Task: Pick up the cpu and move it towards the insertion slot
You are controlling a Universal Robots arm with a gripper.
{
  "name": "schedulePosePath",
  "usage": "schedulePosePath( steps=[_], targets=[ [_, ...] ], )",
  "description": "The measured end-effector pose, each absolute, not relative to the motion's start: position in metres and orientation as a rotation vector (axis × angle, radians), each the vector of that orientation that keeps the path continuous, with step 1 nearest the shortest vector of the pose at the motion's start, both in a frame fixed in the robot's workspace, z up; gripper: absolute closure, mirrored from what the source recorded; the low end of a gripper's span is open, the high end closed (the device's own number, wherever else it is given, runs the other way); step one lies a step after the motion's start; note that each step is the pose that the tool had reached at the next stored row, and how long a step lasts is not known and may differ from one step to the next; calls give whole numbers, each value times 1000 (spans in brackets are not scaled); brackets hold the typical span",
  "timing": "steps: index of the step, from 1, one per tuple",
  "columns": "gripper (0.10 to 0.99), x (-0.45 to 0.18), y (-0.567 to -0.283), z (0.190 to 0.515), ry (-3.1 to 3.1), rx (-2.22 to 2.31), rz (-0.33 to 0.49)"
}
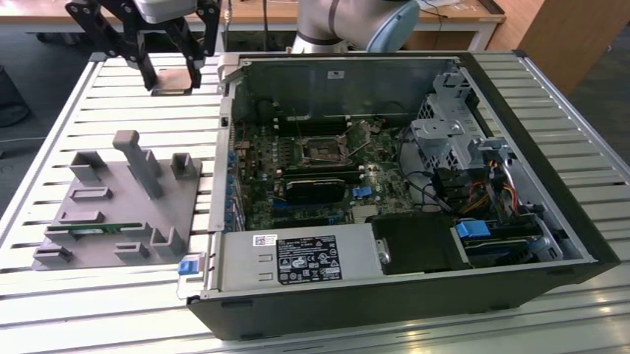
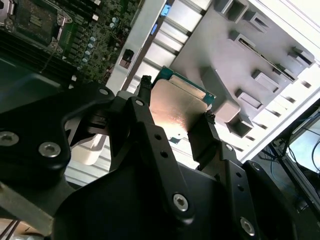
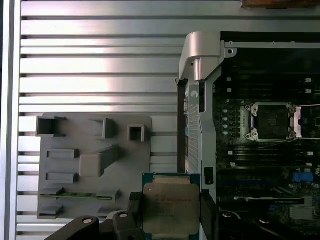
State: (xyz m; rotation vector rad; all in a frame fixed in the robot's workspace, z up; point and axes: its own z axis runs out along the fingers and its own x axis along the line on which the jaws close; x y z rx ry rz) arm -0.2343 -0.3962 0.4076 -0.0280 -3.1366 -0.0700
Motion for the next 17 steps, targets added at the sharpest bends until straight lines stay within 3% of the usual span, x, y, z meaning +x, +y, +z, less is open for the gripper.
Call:
schedulePosePath(
  steps=[17],
  targets=[
    [541,-217,-395,408,-3137,-28,-70]
  ],
)
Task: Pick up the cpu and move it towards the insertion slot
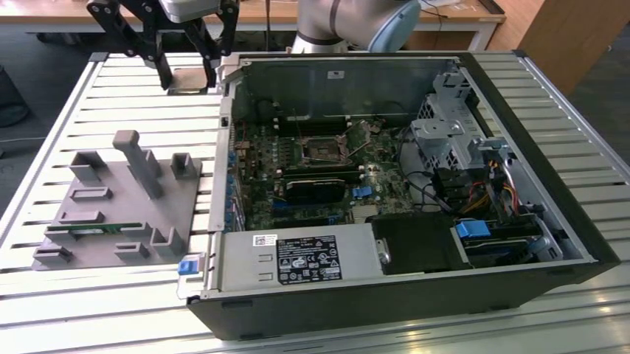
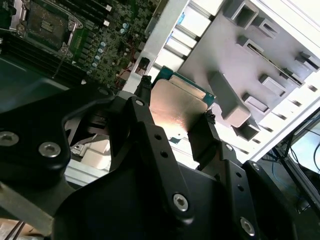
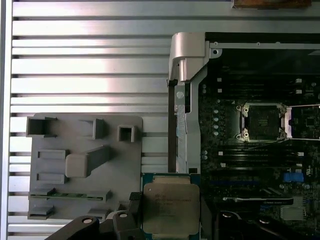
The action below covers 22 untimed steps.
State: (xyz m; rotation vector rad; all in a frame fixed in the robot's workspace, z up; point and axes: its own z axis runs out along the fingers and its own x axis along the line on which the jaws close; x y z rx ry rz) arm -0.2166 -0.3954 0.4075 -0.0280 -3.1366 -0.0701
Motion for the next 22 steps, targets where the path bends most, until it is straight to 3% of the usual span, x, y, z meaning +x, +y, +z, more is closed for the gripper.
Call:
schedulePosePath(
  steps=[22],
  targets=[
    [541,-197,-395,407,-3137,-28,-70]
  ],
)
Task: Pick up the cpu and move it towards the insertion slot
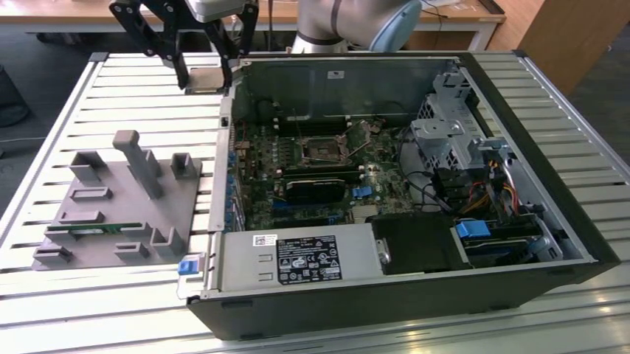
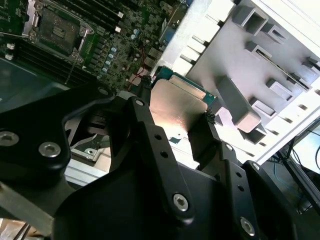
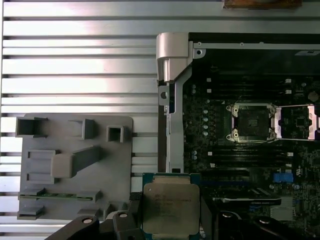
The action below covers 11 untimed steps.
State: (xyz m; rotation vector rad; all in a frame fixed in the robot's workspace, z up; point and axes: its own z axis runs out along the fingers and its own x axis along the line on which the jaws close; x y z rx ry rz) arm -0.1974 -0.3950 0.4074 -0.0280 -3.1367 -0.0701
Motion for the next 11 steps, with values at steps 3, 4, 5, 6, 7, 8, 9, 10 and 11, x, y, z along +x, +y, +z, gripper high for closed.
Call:
schedulePosePath(
  steps=[3,4,5,6,7,8,9,10,11],
  targets=[
    [541,-195,-395,407,-3137,-28,-70],
    [541,-194,-395,407,-3137,-28,-70],
    [541,-193,-395,407,-3137,-28,-70],
    [541,-191,-395,407,-3137,-28,-70],
    [541,-190,-395,407,-3137,-28,-70],
    [541,-189,-395,407,-3137,-28,-70],
    [541,-188,-395,407,-3137,-28,-70],
    [541,-187,-395,407,-3137,-28,-70],
    [541,-186,-395,407,-3137,-28,-70]
  ],
)
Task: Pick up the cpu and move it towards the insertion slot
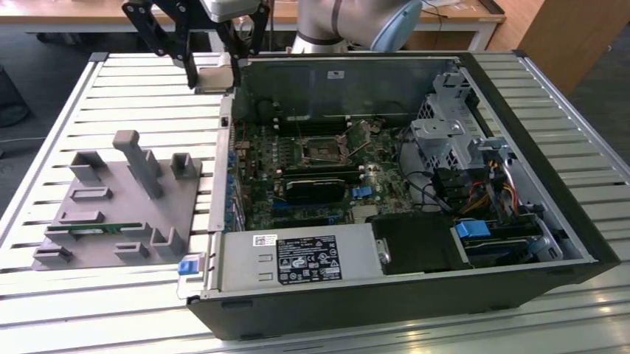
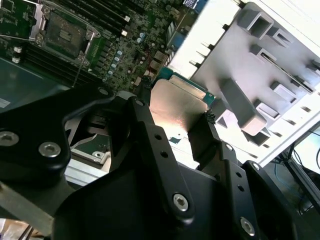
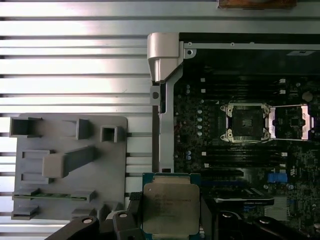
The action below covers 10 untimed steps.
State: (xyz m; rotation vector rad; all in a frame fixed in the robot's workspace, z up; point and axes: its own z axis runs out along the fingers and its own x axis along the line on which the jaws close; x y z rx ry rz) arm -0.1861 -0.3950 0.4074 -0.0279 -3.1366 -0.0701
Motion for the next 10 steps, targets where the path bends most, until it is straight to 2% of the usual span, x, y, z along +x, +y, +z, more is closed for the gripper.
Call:
schedulePosePath(
  steps=[10],
  targets=[
    [541,-176,-395,407,-3137,-28,-70]
  ],
)
